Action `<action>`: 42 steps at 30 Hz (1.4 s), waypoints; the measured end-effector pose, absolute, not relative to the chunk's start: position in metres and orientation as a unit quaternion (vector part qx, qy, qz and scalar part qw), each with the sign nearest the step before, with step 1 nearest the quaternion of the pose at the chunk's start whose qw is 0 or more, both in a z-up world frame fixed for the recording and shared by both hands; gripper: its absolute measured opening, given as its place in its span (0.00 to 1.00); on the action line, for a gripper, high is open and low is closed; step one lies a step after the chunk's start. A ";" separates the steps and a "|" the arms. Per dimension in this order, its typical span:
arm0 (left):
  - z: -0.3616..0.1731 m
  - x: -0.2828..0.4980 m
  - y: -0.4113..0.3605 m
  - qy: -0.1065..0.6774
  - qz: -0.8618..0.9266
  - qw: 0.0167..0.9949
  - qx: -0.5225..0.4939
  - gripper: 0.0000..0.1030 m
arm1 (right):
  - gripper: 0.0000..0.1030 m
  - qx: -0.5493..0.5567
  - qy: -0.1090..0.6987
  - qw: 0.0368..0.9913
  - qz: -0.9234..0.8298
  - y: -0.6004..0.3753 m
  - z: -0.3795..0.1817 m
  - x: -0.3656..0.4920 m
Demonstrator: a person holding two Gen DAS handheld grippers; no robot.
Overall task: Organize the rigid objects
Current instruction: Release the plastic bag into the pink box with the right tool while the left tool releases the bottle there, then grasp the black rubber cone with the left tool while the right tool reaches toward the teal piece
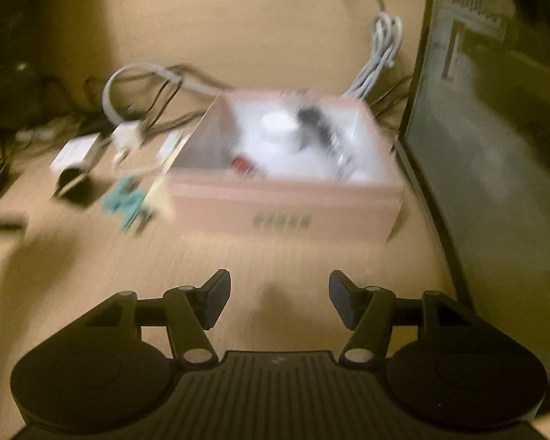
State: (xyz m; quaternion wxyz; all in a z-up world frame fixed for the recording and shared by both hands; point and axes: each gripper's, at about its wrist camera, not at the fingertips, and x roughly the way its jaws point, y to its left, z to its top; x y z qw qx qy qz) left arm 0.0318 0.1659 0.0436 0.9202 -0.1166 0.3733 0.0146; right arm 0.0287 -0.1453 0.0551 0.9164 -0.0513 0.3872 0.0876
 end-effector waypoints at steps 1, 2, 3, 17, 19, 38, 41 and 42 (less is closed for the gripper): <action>0.046 0.039 0.168 0.371 0.009 0.922 -0.111 0.24 | 0.58 -0.061 0.391 0.914 0.093 -0.144 0.053 0.022; 0.049 0.045 0.170 0.368 0.002 0.924 -0.107 0.24 | 0.58 -0.075 0.392 0.912 0.095 -0.142 0.052 0.015; 0.052 0.052 0.172 0.362 -0.009 0.926 -0.104 0.24 | 0.58 -0.088 0.391 0.911 0.096 -0.140 0.052 0.010; 0.042 0.173 0.233 0.323 0.105 0.921 -0.189 0.24 | 0.58 -0.087 0.403 0.908 0.070 -0.149 0.062 -0.012; 0.033 0.184 0.230 0.335 0.104 0.920 -0.174 0.25 | 0.58 -0.088 0.411 0.905 0.068 -0.150 0.060 -0.014; 0.025 0.061 0.175 0.388 -0.073 0.909 -0.133 0.23 | 0.58 -0.211 0.320 0.897 0.221 -0.029 0.059 0.043; 0.034 0.041 0.188 0.379 -0.067 0.910 -0.153 0.23 | 0.58 -0.243 0.311 0.883 0.255 0.003 0.054 0.072; 0.037 0.036 0.191 0.376 -0.068 0.911 -0.156 0.23 | 0.57 -0.250 0.313 0.878 0.261 0.010 0.052 0.081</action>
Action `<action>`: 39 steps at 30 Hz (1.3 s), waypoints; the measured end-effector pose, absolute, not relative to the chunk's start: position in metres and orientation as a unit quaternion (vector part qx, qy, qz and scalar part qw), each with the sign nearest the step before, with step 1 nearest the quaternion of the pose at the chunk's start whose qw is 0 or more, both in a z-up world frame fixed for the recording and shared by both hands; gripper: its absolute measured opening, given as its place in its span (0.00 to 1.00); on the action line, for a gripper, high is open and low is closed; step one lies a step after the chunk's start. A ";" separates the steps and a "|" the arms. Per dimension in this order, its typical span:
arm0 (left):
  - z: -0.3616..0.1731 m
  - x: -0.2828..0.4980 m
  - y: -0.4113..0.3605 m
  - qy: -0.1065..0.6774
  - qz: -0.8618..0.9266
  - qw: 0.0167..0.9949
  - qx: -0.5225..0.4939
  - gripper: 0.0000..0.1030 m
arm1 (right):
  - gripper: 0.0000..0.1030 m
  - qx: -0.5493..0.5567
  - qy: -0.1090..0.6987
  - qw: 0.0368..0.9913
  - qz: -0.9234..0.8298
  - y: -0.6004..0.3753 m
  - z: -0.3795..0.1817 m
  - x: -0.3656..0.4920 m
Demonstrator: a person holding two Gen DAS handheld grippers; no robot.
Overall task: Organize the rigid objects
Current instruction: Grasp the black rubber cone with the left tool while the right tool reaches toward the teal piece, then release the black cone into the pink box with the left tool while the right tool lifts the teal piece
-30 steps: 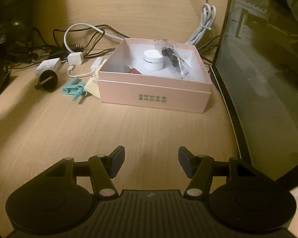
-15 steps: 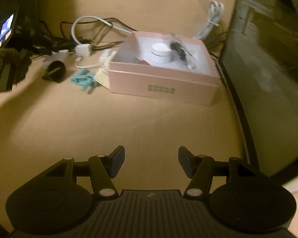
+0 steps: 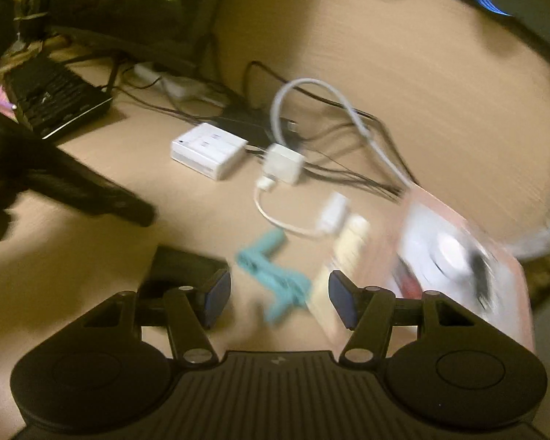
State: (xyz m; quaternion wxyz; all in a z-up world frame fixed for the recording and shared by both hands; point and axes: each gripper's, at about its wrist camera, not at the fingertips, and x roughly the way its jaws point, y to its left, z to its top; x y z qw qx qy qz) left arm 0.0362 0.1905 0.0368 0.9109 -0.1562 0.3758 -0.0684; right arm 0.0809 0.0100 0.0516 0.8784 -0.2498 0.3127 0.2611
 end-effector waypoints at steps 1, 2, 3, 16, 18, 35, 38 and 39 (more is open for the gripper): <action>0.040 0.031 0.194 0.375 -0.072 0.911 -0.159 0.23 | 0.57 -0.257 0.315 0.874 0.265 0.016 0.048 0.090; 0.042 0.026 0.196 0.375 -0.076 0.910 -0.161 0.23 | 0.57 -0.264 0.318 0.870 0.268 0.022 0.044 0.098; 0.044 0.020 0.198 0.375 -0.076 0.909 -0.163 0.23 | 0.57 -0.265 0.325 0.866 0.272 0.025 0.041 0.107; 0.042 0.019 0.165 0.376 -0.080 0.902 -0.199 0.23 | 0.23 -0.162 0.405 0.859 0.266 -0.001 0.034 0.075; 0.043 0.013 0.146 0.370 -0.078 0.909 -0.176 0.23 | 0.30 -0.173 0.388 0.871 0.245 -0.011 0.038 0.062; 0.007 0.022 0.082 0.363 -0.057 0.930 0.004 0.59 | 0.51 -0.084 0.357 0.906 0.211 -0.097 0.049 0.028; 0.007 0.017 0.084 0.358 -0.061 0.932 0.009 0.57 | 0.51 -0.090 0.359 0.900 0.231 -0.087 0.045 0.033; 0.007 0.016 0.086 0.360 -0.061 0.931 0.004 0.57 | 0.51 -0.092 0.359 0.898 0.237 -0.082 0.044 0.036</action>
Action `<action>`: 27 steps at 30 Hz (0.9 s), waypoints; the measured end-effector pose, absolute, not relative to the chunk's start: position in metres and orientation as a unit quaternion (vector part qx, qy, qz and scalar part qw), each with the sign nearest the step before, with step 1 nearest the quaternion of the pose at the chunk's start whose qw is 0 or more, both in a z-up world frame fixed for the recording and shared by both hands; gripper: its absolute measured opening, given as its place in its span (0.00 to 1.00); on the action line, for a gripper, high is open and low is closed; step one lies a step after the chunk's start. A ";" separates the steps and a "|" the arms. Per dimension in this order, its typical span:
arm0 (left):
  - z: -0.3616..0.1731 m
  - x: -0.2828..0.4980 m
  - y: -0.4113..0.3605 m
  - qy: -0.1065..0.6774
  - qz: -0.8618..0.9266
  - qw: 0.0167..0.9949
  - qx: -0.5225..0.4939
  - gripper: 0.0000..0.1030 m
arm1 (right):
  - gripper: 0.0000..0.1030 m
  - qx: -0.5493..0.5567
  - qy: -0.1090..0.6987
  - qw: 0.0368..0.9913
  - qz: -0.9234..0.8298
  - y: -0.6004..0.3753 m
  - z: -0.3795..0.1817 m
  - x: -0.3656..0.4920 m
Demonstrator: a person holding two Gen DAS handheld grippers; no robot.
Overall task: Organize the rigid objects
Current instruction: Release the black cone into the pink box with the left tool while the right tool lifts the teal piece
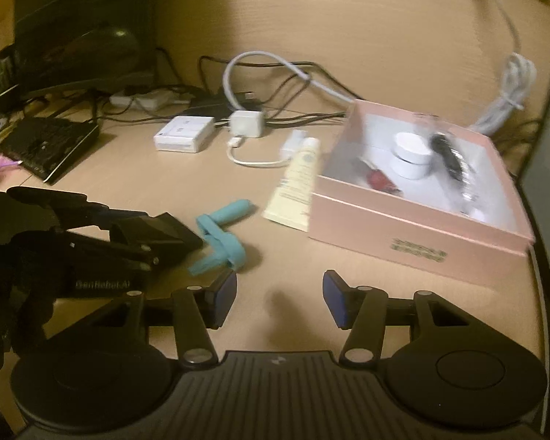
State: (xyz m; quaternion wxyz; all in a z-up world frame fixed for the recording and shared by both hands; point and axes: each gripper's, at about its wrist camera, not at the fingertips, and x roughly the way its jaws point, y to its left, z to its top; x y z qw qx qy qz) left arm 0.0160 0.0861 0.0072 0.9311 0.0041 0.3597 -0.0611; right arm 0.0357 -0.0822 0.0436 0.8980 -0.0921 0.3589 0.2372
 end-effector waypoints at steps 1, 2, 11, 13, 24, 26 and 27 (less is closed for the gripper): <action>0.008 0.014 0.089 0.362 -0.063 0.930 -0.003 0.57 | 0.51 -0.093 0.360 0.895 0.244 -0.077 0.042 0.040; 0.008 0.013 0.091 0.364 -0.066 0.929 -0.009 0.57 | 0.51 -0.093 0.362 0.893 0.250 -0.071 0.041 0.045; 0.016 -0.007 0.117 0.371 -0.055 0.926 -0.050 0.57 | 0.53 -0.133 0.374 0.871 0.290 -0.016 0.017 0.087; 0.018 -0.009 0.120 0.372 -0.054 0.925 -0.055 0.57 | 0.48 -0.142 0.376 0.866 0.298 -0.009 0.013 0.090; 0.024 -0.015 0.102 0.379 -0.129 0.916 -0.042 0.57 | 0.11 -0.136 0.384 0.862 0.303 -0.053 0.050 0.037; 0.028 -0.013 0.095 0.379 -0.149 0.912 -0.041 0.56 | 0.11 -0.130 0.375 0.874 0.280 -0.071 0.060 0.021; 0.032 -0.012 0.091 0.378 -0.161 0.911 -0.041 0.56 | 0.11 -0.125 0.372 0.880 0.267 -0.079 0.063 0.014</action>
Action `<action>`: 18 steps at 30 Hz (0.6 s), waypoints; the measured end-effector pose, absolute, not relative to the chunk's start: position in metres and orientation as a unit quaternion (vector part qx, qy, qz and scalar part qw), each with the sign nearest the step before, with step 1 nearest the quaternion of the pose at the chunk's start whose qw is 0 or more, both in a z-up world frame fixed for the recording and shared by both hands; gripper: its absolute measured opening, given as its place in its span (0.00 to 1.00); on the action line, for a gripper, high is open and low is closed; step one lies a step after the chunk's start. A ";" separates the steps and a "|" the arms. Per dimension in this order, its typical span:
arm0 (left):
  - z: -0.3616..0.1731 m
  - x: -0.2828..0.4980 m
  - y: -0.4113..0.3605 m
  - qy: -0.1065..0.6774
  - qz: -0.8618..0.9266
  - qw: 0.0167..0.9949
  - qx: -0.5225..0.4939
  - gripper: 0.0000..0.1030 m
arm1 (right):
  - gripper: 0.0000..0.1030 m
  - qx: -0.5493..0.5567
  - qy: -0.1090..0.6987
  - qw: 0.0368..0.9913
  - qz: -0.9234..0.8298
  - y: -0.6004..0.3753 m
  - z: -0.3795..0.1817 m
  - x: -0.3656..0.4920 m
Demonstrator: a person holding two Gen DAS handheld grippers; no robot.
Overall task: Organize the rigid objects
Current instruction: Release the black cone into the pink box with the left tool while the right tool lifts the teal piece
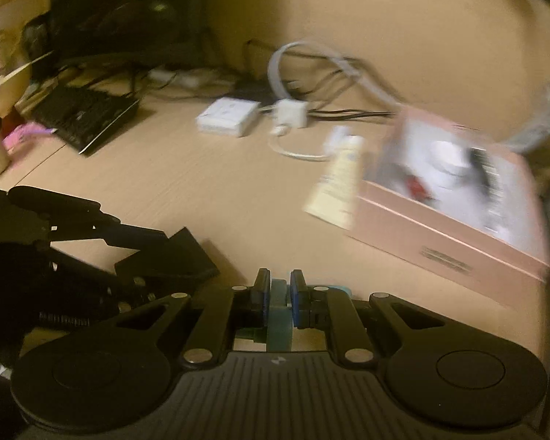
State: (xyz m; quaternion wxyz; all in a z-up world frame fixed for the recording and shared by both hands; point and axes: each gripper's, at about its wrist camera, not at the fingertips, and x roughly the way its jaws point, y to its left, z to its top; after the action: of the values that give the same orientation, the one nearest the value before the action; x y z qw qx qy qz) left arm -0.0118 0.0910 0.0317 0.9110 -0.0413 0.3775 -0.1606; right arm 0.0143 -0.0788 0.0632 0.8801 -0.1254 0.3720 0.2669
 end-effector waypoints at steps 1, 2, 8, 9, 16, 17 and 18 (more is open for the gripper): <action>0.036 -0.011 0.086 0.373 -0.174 0.910 -0.042 0.56 | 0.11 -0.118 0.370 0.887 0.251 -0.090 0.067 0.008; 0.042 -0.010 0.080 0.367 -0.185 0.911 -0.040 0.54 | 0.11 -0.112 0.368 0.892 0.237 -0.098 0.070 0.004; 0.098 0.028 0.046 0.303 -0.241 0.921 -0.040 0.50 | 0.11 -0.070 0.344 0.923 0.159 -0.149 0.093 -0.021; 0.111 0.039 0.040 0.287 -0.246 0.925 -0.037 0.50 | 0.11 -0.070 0.337 0.927 0.149 -0.154 0.095 -0.024; 0.162 0.126 0.002 0.208 -0.245 0.944 -0.078 0.50 | 0.11 -0.059 0.306 0.945 0.100 -0.176 0.105 -0.032; 0.156 0.140 -0.002 0.227 -0.240 0.940 -0.087 0.50 | 0.11 -0.057 0.307 0.945 0.096 -0.177 0.104 -0.033; 0.148 0.149 -0.001 0.241 -0.229 0.938 -0.098 0.49 | 0.11 -0.055 0.309 0.945 0.092 -0.178 0.102 -0.033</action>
State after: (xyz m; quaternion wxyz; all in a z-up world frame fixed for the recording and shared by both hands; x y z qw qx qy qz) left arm 0.1486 -0.0014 0.1484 0.9380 -0.0977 0.2408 -0.2295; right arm -0.0331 -0.1778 0.1016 0.9449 -0.0546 0.3094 0.0921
